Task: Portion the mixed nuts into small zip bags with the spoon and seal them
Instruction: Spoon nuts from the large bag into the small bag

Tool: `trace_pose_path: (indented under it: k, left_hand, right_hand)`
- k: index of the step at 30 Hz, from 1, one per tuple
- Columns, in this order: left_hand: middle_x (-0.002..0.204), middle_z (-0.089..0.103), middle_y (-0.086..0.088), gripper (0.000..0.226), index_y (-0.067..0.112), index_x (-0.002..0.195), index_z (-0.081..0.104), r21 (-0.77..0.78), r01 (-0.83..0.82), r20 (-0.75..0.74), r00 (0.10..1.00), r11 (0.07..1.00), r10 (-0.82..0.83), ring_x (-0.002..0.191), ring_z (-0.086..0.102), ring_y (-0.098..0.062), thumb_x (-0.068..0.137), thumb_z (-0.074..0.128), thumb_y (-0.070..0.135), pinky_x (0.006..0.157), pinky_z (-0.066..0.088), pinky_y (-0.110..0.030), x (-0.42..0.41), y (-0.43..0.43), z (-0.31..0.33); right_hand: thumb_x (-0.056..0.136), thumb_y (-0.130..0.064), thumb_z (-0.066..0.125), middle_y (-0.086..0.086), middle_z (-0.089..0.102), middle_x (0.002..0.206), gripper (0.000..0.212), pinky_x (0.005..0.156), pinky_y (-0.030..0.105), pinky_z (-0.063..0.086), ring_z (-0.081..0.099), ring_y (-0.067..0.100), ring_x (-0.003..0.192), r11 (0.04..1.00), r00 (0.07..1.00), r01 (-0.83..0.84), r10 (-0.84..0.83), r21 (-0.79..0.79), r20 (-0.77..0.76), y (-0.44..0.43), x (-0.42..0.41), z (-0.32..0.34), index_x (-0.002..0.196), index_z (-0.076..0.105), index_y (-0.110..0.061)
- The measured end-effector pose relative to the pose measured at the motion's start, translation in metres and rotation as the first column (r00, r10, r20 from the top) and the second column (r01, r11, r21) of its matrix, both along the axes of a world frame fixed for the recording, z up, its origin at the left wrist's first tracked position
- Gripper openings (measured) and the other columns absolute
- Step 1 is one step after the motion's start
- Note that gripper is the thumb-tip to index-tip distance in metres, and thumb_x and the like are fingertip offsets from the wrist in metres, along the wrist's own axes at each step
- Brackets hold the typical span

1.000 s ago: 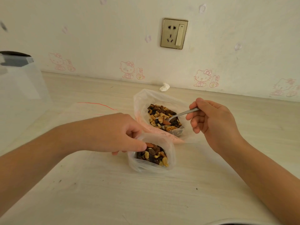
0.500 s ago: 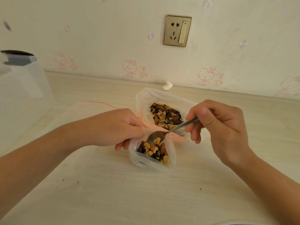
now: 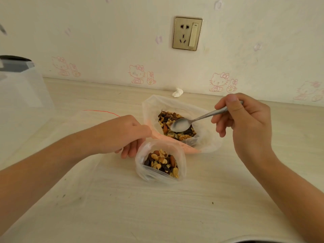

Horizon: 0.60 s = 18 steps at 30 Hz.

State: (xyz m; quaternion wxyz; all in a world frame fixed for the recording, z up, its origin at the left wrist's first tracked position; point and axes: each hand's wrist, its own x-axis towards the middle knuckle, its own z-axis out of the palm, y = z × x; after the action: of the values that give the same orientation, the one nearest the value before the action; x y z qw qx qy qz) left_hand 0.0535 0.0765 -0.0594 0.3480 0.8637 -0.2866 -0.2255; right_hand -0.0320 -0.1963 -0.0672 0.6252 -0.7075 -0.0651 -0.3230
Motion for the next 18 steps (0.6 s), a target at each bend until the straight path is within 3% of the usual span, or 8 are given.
trace_pose_path:
  k: [4,6,10,14,18]
  left_hand:
    - [0.067,0.075,-0.015,0.079,0.006,0.069,0.077,0.009,-0.23,-0.064,0.971,0.973,0.23,0.049,0.064,-0.022,0.068,0.05,0.081,0.049,0.048,-0.026,0.014,-0.005,-0.008]
    - [0.067,0.077,-0.01,0.079,0.009,0.073,0.079,-0.021,-0.318,-0.084,0.945,0.948,0.315,0.05,0.067,-0.021,0.065,0.056,0.085,0.049,0.05,-0.025,0.017,-0.015,-0.012]
    - [0.046,0.058,0.009,0.056,0.023,0.045,0.062,-0.036,-0.264,0.038,0.963,0.964,0.265,0.039,0.051,-0.007,0.081,0.074,0.064,0.04,0.037,-0.015,0.02,-0.033,-0.024]
    - [0.045,0.042,0.008,0.042,0.026,0.042,0.048,-0.035,-0.235,0.032,0.971,0.971,0.236,0.04,0.038,-0.009,0.076,0.072,0.029,0.042,0.028,-0.021,0.022,-0.031,-0.028]
    - [0.05,0.042,0.004,0.028,0.025,0.046,0.046,-0.038,-0.211,-0.013,0.977,0.977,0.211,0.048,0.038,-0.015,0.066,0.065,0.03,0.048,0.028,-0.026,0.019,-0.032,-0.025]
  right_hand:
    - [0.108,-0.023,0.049,0.007,0.067,0.064,0.036,0.044,0.028,0.046,0.057,0.021,0.049,0.992,0.992,0.087,-0.095,-0.096,-0.085,-0.007,0.008,0.001,0.081,0.071,-0.017]
    - [0.108,-0.026,0.05,0.007,0.066,0.062,0.037,0.043,0.026,0.044,0.055,0.02,0.048,0.985,0.987,0.114,-0.127,-0.132,-0.096,-0.011,0.009,0.003,0.078,0.07,-0.017]
    - [0.105,-0.029,0.052,0.007,0.063,0.057,0.037,0.04,0.023,0.04,0.05,0.017,0.042,0.973,0.976,0.177,-0.194,-0.151,-0.104,-0.021,0.009,0.007,0.075,0.069,-0.015]
    - [0.106,-0.027,0.052,0.006,0.064,0.058,0.038,0.04,0.023,0.041,0.052,0.013,0.043,0.957,0.958,0.182,-0.224,-0.226,-0.179,-0.022,0.013,0.005,0.074,0.069,-0.017]
    - [0.106,-0.027,0.051,0.003,0.064,0.058,0.037,0.044,0.019,0.041,0.052,0.012,0.045,0.94,0.949,0.226,-0.272,-0.254,-0.16,-0.024,0.015,0.007,0.075,0.068,-0.016]
